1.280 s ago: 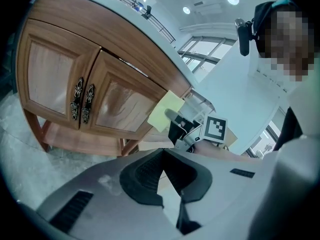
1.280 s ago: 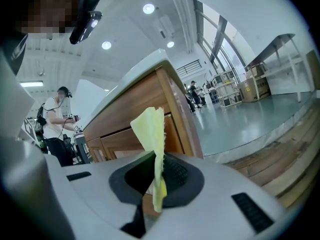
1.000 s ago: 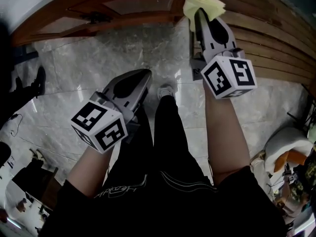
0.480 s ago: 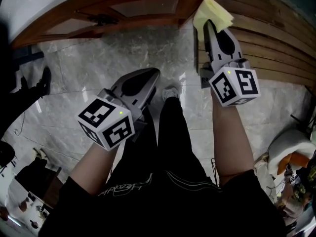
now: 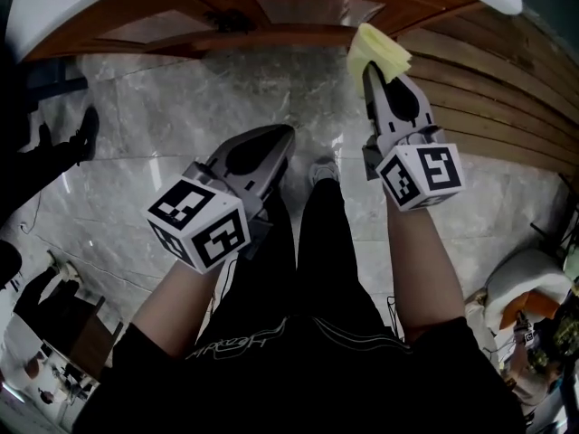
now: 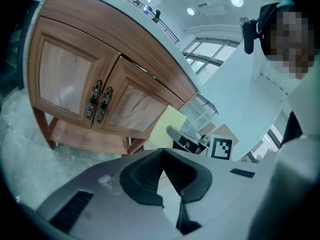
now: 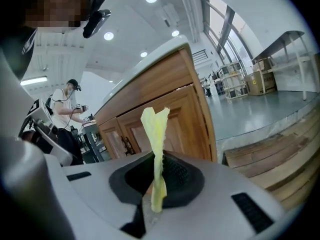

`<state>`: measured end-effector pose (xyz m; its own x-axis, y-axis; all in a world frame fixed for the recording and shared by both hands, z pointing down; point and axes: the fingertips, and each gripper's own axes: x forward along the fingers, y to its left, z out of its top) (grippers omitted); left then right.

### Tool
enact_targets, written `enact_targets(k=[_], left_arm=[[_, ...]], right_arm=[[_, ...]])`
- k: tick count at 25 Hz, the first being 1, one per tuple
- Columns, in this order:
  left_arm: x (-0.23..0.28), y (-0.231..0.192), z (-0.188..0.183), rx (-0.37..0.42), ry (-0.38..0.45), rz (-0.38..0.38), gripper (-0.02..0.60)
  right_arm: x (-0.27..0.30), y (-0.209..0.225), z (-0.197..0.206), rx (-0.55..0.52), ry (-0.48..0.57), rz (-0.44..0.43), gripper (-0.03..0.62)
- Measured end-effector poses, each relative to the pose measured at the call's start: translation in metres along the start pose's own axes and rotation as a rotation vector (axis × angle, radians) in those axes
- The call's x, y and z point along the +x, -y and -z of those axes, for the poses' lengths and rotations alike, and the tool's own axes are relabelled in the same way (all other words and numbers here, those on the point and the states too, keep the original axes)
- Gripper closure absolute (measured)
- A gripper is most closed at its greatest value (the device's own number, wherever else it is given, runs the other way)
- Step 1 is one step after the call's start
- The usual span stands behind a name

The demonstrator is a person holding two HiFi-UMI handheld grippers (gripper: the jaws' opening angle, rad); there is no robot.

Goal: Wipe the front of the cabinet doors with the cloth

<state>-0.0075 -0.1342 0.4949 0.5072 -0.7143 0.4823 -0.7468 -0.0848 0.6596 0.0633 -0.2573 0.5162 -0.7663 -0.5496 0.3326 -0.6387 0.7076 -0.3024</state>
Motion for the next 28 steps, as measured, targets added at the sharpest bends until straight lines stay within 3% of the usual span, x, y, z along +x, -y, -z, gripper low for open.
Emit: enact_targets(k=[17,28], left_arm=[[-0.081,-0.082,-0.014,-0.111,0.104,-0.1,0.575],[-0.107,-0.101,-0.01,-0.169,0.134,-0.133,0.575]], right_arm=[[0.088,-0.104,0.024,-0.134,-0.093,-0.147,0.553],[0.125,-0.104,0.02,-0.15,-0.095,-0.081,0.553]])
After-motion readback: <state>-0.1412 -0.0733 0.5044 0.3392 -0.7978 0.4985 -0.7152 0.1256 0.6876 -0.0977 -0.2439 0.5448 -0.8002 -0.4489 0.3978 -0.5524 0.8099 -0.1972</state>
